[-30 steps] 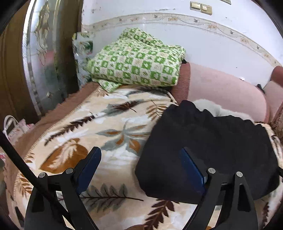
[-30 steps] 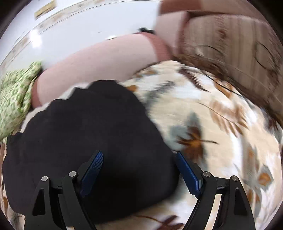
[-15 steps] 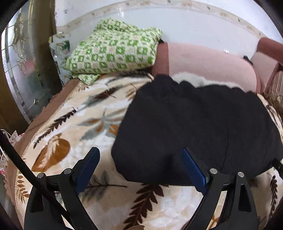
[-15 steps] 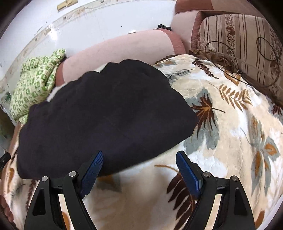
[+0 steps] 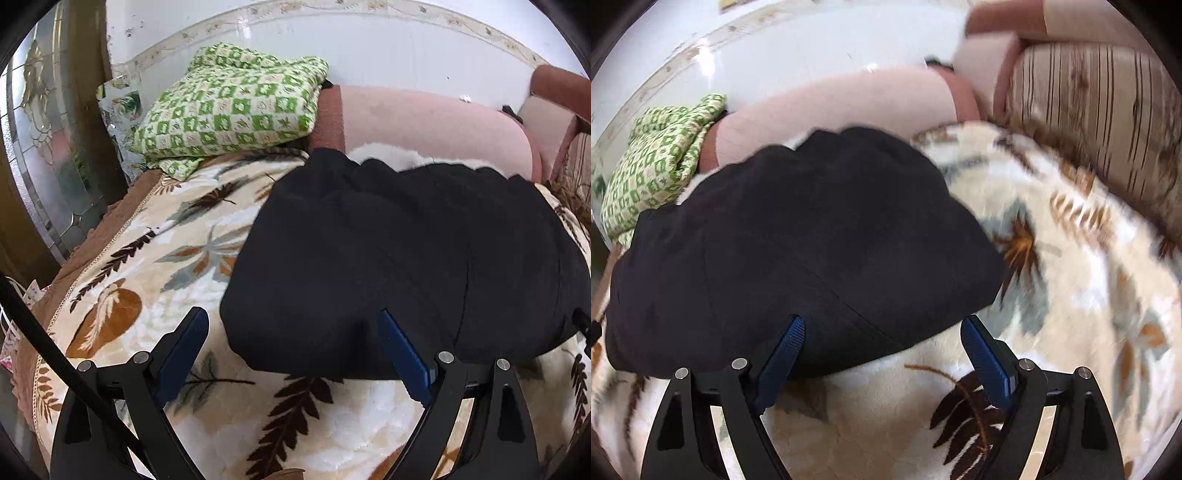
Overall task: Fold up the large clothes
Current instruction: 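Press the folded coat bundle flat with both grippers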
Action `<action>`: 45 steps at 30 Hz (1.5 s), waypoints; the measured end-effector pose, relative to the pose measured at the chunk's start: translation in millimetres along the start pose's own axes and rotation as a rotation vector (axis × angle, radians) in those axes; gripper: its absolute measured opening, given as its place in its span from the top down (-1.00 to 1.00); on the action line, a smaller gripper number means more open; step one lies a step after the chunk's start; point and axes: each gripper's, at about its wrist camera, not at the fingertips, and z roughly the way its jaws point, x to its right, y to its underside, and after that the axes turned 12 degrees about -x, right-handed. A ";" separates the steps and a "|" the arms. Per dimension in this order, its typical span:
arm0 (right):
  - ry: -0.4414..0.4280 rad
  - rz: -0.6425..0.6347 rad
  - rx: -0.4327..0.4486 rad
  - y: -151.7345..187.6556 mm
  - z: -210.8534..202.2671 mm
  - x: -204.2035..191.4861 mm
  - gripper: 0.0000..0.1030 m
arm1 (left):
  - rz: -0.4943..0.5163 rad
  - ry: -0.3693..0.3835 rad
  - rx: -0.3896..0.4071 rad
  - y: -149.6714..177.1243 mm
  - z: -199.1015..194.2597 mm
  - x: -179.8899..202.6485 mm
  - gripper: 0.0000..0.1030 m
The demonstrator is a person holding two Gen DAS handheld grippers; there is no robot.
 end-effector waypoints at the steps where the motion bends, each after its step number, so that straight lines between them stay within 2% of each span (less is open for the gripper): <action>1: 0.016 -0.022 0.029 0.6 -3.8 -4.1 -0.73 | 0.003 0.003 -0.008 0.3 1.8 1.1 -0.79; 4: 0.073 -0.127 0.119 5.4 -12.6 -26.5 -0.73 | 0.005 0.028 -0.039 1.2 7.2 3.4 -0.79; 5: 0.082 -0.171 0.115 6.1 -8.2 -35.3 -0.73 | 0.001 0.040 -0.051 1.3 8.9 3.1 -0.79; 7: 0.070 -0.199 0.052 6.0 6.8 -41.3 -0.73 | -0.003 0.050 -0.064 1.9 11.2 2.9 -0.79; 9: 0.046 -0.193 -0.030 6.2 23.5 -40.1 -0.73 | -0.008 0.055 -0.073 2.3 12.6 2.3 -0.79; 12: 0.001 -0.149 -0.046 3.4 23.4 -30.7 -0.73 | -0.016 0.064 -0.084 2.4 14.4 1.0 -0.79; 23: 0.049 -0.188 0.019 11.1 7.2 -38.4 -0.73 | -0.008 0.082 -0.129 5.6 21.2 4.7 -0.79; 30: 0.042 -0.197 0.014 10.4 8.2 -40.0 -0.73 | 0.005 0.090 -0.150 8.5 25.0 9.3 -0.79; 39: 0.032 -0.190 0.010 10.6 7.4 -39.3 -0.73 | 0.030 0.108 -0.129 12.7 17.9 15.3 -0.79; 45: 0.025 -0.196 0.015 11.8 4.6 -42.5 -0.73 | 0.048 0.140 -0.085 14.0 5.7 18.6 -0.79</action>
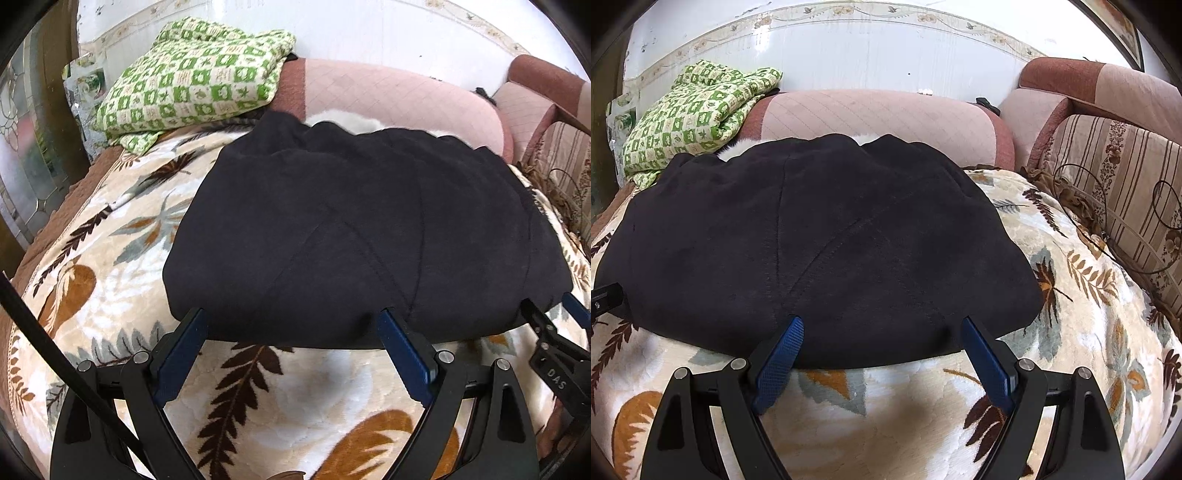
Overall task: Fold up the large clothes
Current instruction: 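Press the folded coat bundle flat with both grippers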
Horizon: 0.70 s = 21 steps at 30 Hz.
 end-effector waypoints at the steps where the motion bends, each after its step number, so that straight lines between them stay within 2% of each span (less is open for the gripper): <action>1: 0.000 -0.002 0.001 0.0 -0.4 -0.7 -0.73 | 0.005 -0.004 0.007 0.2 -1.7 1.4 -0.79; 6: -0.003 -0.005 0.004 0.5 -2.2 -1.9 -0.73 | 0.034 -0.013 0.050 2.3 -11.3 8.5 -0.79; 14: 0.000 0.011 0.023 2.9 -9.8 1.8 -0.73 | 0.013 0.005 0.062 8.7 -27.0 10.9 -0.79; 21: -0.006 0.067 0.078 9.9 -38.2 13.4 -0.73 | -0.010 0.031 0.066 42.8 -52.9 17.7 -0.79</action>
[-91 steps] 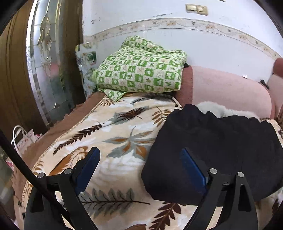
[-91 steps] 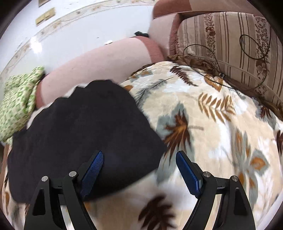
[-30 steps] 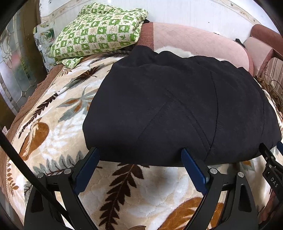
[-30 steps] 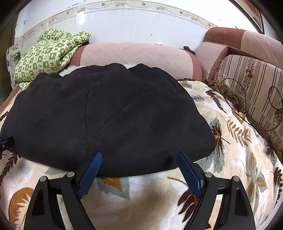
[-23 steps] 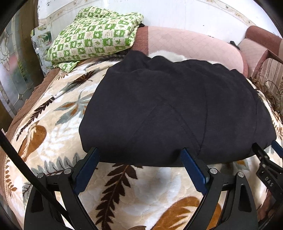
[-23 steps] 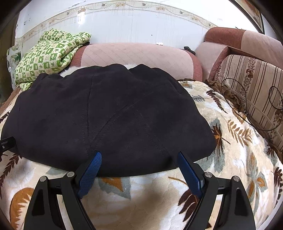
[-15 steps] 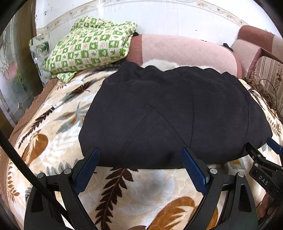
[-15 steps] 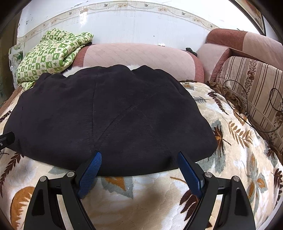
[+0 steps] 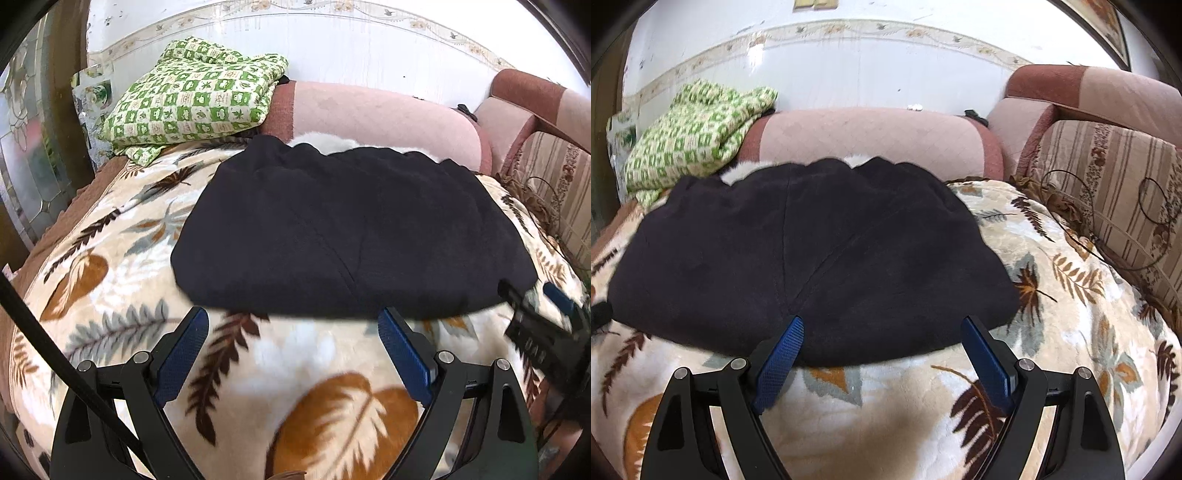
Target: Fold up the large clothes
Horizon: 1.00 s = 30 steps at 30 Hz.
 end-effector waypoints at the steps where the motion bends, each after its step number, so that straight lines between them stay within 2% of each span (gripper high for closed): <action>1: -0.001 0.006 0.014 0.7 -5.3 1.6 -0.73 | 0.004 -0.003 0.004 7.9 -4.4 1.7 -0.79; 5: -0.007 0.057 0.065 13.7 -34.3 9.0 -0.75 | 0.018 -0.013 0.022 32.2 -18.1 5.3 -0.79; 13: 0.031 0.099 0.075 50.4 -63.6 20.1 -0.75 | 0.044 0.000 0.046 53.6 -32.9 8.2 -0.79; 21: 0.045 0.115 0.038 55.4 -57.2 23.2 -0.75 | 0.045 0.008 0.026 57.4 -30.1 8.4 -0.79; 30: 0.052 0.067 0.029 57.1 -50.7 11.6 -0.75 | 0.036 0.018 0.006 55.9 -23.7 7.0 -0.79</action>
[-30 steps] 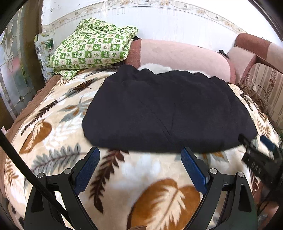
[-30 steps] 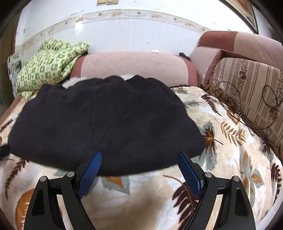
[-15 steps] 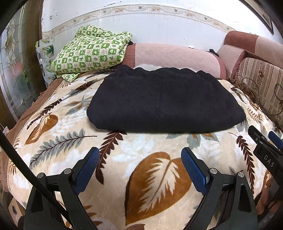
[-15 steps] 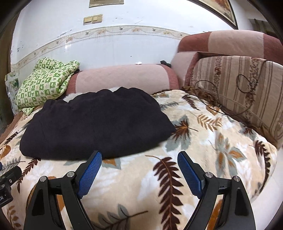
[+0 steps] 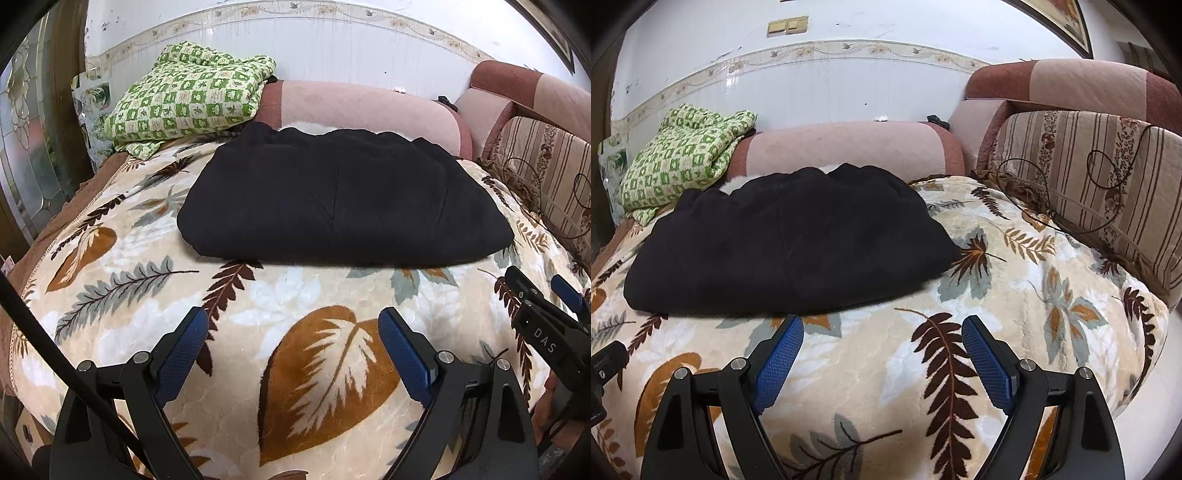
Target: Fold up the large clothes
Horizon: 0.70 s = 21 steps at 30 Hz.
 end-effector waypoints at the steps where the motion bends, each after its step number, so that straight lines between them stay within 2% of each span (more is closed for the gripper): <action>1: 0.000 -0.005 0.001 0.2 0.4 -0.9 -0.75 | 0.000 0.001 -0.001 0.0 0.5 0.2 -0.79; 21: -0.002 -0.055 -0.003 3.5 2.8 -14.5 -0.75 | -0.010 0.006 -0.037 1.1 10.8 -0.6 -0.79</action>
